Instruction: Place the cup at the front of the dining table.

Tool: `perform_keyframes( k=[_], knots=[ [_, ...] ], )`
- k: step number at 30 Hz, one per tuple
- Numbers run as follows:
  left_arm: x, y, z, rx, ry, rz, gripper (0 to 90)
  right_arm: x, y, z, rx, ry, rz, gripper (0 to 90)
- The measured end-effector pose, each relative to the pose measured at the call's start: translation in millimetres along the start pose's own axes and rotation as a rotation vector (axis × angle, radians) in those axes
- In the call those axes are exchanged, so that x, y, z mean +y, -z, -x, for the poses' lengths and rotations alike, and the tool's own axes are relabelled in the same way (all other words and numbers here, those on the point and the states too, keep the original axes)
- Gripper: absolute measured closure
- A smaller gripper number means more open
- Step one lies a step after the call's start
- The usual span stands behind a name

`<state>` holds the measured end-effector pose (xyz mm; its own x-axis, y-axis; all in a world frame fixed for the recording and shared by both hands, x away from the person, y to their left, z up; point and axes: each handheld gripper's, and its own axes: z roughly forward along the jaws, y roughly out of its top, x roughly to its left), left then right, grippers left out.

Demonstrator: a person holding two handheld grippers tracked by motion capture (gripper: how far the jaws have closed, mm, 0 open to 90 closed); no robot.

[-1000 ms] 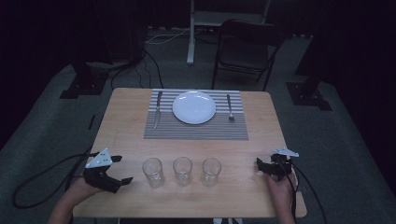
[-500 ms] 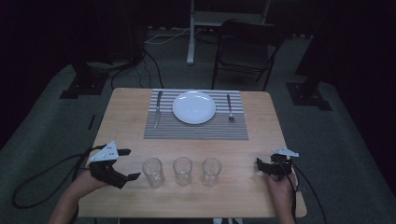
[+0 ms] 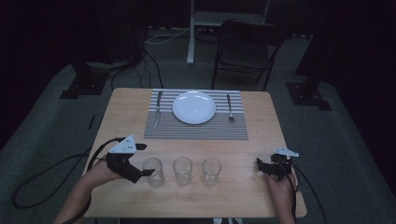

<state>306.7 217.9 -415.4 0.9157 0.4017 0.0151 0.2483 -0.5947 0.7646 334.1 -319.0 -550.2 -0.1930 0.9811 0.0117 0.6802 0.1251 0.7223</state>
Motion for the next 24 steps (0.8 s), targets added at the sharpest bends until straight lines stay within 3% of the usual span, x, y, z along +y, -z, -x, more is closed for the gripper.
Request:
perform_keyframes(
  k=[6, 9, 24],
  knots=[
    [8.4, -8.0, -2.7, -0.013, 0.008, 0.006, 5.1, 0.0, 0.0, 0.0, 0.0, 0.0, 0.0, 13.0],
    [17.5, -18.9, -0.7, -0.042, -0.009, -0.008, 5.2, 0.0, 0.0, 0.0, 0.0, 0.0, 0.0, 13.0],
    [53.8, -53.0, 8.4, -0.103, -0.068, -0.032, 5.2, 0.0, 0.0, 0.1, 0.0, 0.0, 0.0, 13.0]
  ],
)
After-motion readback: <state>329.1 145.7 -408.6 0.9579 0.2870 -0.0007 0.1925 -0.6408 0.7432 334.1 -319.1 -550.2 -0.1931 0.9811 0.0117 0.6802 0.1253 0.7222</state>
